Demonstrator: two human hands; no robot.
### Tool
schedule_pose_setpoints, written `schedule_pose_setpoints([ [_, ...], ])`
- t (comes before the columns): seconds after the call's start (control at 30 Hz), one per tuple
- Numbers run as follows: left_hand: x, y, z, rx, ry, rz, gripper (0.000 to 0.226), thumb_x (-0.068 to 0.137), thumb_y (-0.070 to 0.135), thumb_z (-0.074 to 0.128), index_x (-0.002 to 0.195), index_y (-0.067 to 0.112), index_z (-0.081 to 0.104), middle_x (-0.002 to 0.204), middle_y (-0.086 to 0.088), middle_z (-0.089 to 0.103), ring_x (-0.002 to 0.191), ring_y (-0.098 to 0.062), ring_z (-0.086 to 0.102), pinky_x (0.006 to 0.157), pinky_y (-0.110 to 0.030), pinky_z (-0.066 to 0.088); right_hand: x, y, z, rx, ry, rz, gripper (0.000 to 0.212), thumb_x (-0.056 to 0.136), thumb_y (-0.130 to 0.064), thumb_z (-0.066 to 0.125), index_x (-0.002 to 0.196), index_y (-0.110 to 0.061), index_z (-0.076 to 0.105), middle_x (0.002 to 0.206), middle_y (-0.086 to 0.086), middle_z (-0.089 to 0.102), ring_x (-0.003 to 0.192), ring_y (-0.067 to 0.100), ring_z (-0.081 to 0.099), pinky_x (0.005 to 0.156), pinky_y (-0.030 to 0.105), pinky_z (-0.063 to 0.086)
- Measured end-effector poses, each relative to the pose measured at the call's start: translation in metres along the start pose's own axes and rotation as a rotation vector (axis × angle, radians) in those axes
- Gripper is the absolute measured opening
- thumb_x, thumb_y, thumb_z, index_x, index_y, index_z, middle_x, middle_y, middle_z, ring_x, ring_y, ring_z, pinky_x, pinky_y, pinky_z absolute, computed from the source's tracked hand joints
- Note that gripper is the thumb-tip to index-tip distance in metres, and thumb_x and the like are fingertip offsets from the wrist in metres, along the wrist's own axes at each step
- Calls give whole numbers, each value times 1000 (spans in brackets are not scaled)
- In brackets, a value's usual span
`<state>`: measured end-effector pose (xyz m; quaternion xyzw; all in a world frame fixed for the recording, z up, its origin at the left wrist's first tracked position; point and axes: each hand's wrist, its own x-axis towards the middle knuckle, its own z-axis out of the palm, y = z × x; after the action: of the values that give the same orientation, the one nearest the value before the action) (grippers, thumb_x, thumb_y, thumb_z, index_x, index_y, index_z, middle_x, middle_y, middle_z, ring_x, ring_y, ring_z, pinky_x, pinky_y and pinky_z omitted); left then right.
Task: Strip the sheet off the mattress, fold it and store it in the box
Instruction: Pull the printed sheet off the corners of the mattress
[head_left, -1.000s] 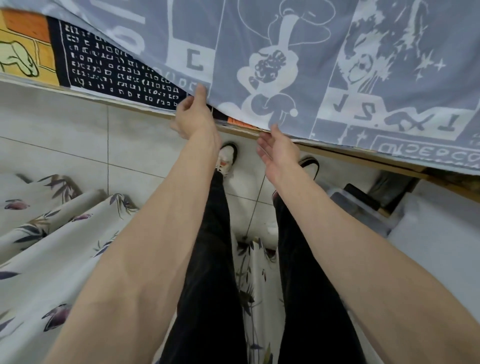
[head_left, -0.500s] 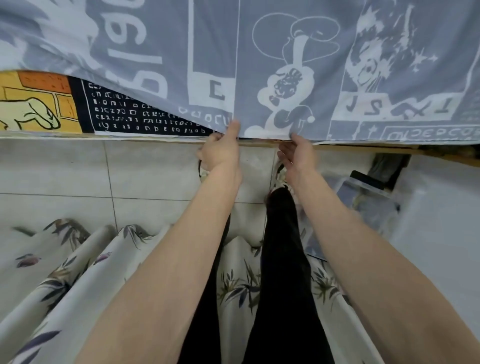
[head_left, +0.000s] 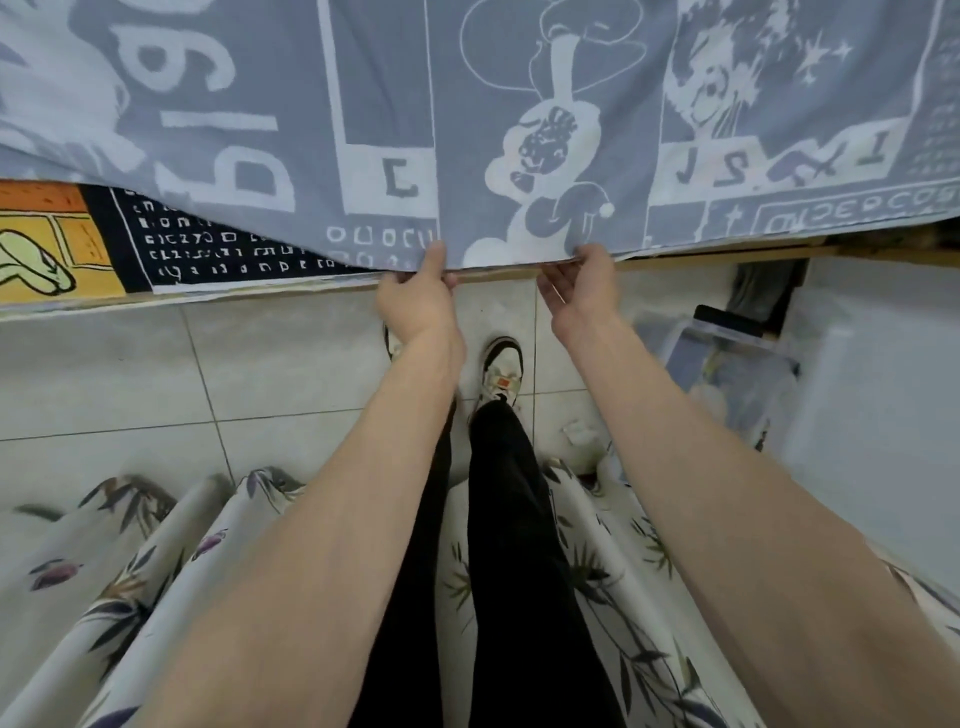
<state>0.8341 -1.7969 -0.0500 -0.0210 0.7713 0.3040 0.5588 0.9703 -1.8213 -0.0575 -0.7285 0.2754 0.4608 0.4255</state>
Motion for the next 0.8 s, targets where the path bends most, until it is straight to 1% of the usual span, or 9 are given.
schedule_pose_setpoints([
  [0.1, 10, -5, -10, 88, -12, -38, 27, 88, 16, 79, 82, 15, 53, 72, -1, 65, 57, -10, 59, 61, -24, 51, -2, 2, -2, 27, -20, -10, 19, 88, -13, 52, 102, -8, 63, 79, 6, 63, 65, 18, 62, 64, 28, 53],
  [0.17, 13, -5, -15, 123, -49, -19, 27, 89, 16, 78, 79, 16, 54, 74, -2, 65, 55, -8, 59, 55, -22, 49, -4, 3, -2, 36, -19, -29, 22, 87, -8, 49, 103, -7, 64, 83, 7, 65, 67, 18, 62, 65, 28, 52],
  [0.23, 14, -2, -19, 124, -59, -14, 25, 90, 15, 77, 78, 17, 55, 72, -1, 66, 54, -7, 58, 54, -20, 47, -5, 6, -2, 27, -10, -44, 26, 89, -2, 47, 109, -7, 63, 90, 10, 65, 72, 20, 62, 66, 28, 53],
  [0.3, 14, -2, -21, 113, -77, -24, 25, 91, 13, 76, 79, 17, 54, 71, 0, 64, 57, -8, 58, 55, -19, 47, -6, 10, -2, 35, -12, -62, 24, 94, -2, 50, 115, -7, 60, 92, 11, 65, 74, 20, 62, 65, 28, 52],
  [0.4, 14, 0, -19, 91, -75, -57, 26, 91, 11, 75, 79, 18, 52, 73, 0, 63, 61, -9, 59, 60, -21, 48, -5, 14, -3, 59, -13, -70, 16, 98, -4, 56, 112, -10, 57, 90, 11, 66, 74, 20, 64, 66, 28, 54],
  [0.53, 14, -2, -14, 48, -68, -24, 27, 86, 3, 71, 75, 16, 49, 63, 0, 62, 58, -12, 60, 59, -23, 48, 1, 15, -2, 79, -13, -78, 21, 97, -2, 58, 117, -10, 58, 100, 14, 71, 84, 24, 68, 83, 33, 57],
  [0.6, 13, -7, -15, 46, -58, -14, 26, 84, 3, 70, 76, 15, 49, 62, 0, 62, 61, -14, 62, 61, -24, 49, 2, 16, -4, 87, -14, -72, 27, 96, -1, 58, 122, -7, 59, 100, 15, 71, 83, 24, 68, 87, 35, 57],
  [0.7, 17, -10, -19, 76, -41, -27, 23, 86, 6, 73, 81, 15, 52, 71, -2, 66, 68, -13, 63, 69, -26, 49, 1, 16, -5, 90, -30, -57, 31, 95, -3, 61, 126, -3, 60, 96, 13, 70, 77, 22, 67, 83, 33, 57],
  [0.8, 22, -10, -24, 106, -69, -17, 23, 87, 9, 75, 82, 16, 53, 70, 1, 67, 70, -13, 66, 72, -27, 50, -2, 13, -5, 85, -37, -59, 31, 95, -5, 63, 126, -4, 60, 94, 12, 70, 77, 21, 67, 78, 32, 57],
])
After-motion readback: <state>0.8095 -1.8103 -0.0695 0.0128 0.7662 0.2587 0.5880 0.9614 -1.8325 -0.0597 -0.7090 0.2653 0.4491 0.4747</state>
